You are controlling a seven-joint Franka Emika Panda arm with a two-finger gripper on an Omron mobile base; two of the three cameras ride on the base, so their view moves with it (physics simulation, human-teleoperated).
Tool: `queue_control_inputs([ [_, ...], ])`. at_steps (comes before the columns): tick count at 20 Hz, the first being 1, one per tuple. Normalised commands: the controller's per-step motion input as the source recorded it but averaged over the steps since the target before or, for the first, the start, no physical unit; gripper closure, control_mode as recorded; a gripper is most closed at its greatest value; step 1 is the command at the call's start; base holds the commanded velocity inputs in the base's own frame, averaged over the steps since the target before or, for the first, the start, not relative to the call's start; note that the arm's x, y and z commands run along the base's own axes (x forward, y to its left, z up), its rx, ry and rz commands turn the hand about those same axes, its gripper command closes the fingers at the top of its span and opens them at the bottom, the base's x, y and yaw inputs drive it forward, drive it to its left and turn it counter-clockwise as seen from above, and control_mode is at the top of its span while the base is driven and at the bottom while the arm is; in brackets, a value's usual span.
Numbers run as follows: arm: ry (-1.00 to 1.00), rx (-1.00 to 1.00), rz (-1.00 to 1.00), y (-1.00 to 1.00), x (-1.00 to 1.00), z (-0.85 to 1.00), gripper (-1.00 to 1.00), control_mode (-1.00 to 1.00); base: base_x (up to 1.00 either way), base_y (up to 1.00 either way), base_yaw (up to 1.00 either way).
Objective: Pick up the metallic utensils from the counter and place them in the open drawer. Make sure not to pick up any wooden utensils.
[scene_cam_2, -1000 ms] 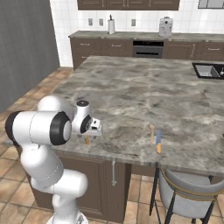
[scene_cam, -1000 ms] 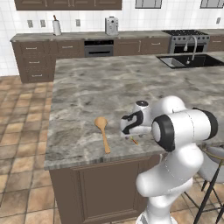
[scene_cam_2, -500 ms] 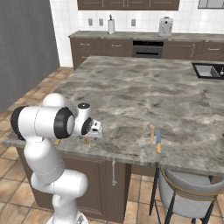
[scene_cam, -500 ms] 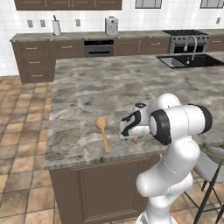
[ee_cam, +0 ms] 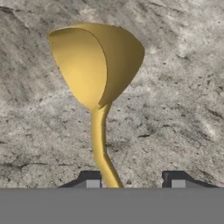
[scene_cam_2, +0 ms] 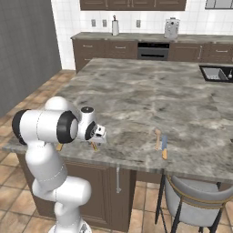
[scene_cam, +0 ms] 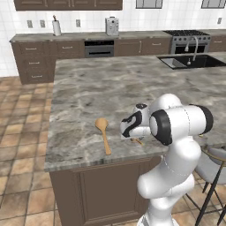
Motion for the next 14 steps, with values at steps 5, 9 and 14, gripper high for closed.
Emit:
queue_control_inputs([
  [5,0.05,0.04,0.01,0.13,-0.1,-0.22,1.0,-1.0,0.0,0.0,0.0],
  [9,0.02,0.08,0.04,0.26,-0.33,-0.15,1.0,-1.0,0.0,0.0,0.0],
  [14,0.0,0.03,0.07,0.31,-0.42,-0.04,1.0,-1.0,0.0,0.0,0.0],
])
